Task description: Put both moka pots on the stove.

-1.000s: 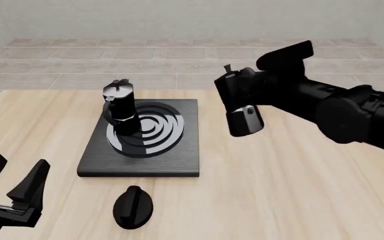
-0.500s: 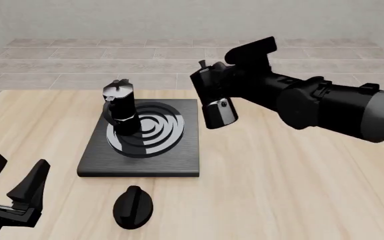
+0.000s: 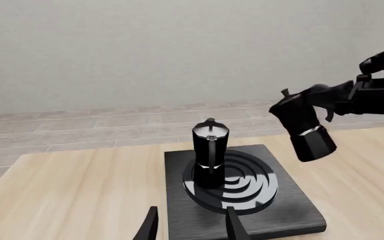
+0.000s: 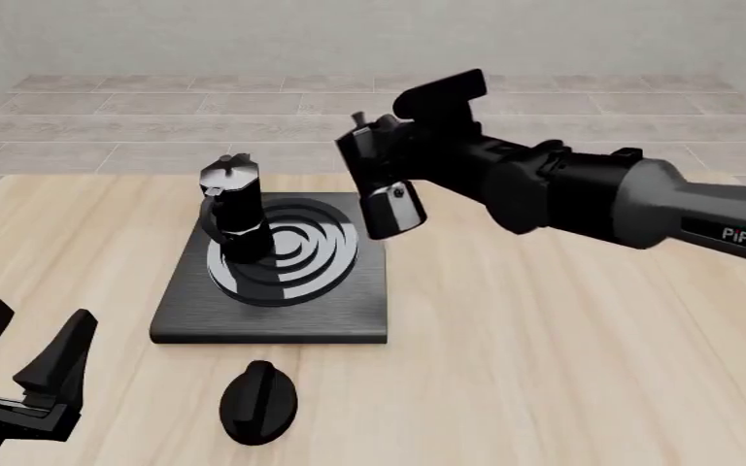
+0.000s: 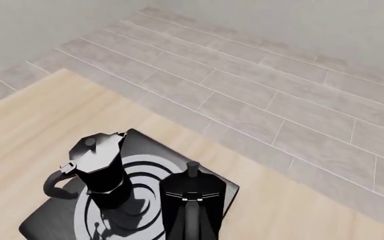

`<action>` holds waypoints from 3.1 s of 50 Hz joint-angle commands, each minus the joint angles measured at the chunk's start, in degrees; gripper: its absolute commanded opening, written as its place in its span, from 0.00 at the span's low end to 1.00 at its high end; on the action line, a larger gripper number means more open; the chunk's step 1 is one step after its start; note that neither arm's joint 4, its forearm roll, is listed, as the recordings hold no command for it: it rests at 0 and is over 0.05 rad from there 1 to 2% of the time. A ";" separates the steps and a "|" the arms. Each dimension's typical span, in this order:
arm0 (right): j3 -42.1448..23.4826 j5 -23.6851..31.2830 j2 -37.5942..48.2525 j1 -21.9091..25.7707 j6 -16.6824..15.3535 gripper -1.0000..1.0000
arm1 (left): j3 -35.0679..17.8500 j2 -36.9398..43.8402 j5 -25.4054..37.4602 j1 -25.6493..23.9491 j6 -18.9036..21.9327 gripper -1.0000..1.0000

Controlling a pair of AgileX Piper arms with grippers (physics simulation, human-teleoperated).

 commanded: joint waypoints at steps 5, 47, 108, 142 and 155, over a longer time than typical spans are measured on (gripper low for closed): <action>-6.98 -0.85 4.42 0.75 0.36 0.00 | 0.11 0.08 -0.19 -0.14 0.02 1.00; -21.03 -0.42 16.48 2.10 2.26 0.00 | 0.11 0.04 -0.17 -0.13 0.02 1.00; -23.63 -9.86 23.78 5.41 13.10 0.00 | 0.11 0.06 -0.18 -0.13 0.03 1.00; -21.36 -7.61 24.95 3.60 21.43 0.00 | 0.11 0.06 -0.18 -0.14 0.02 1.00; -15.74 -7.83 23.23 5.03 23.25 0.00 | 0.11 0.09 -0.20 -0.14 0.02 1.00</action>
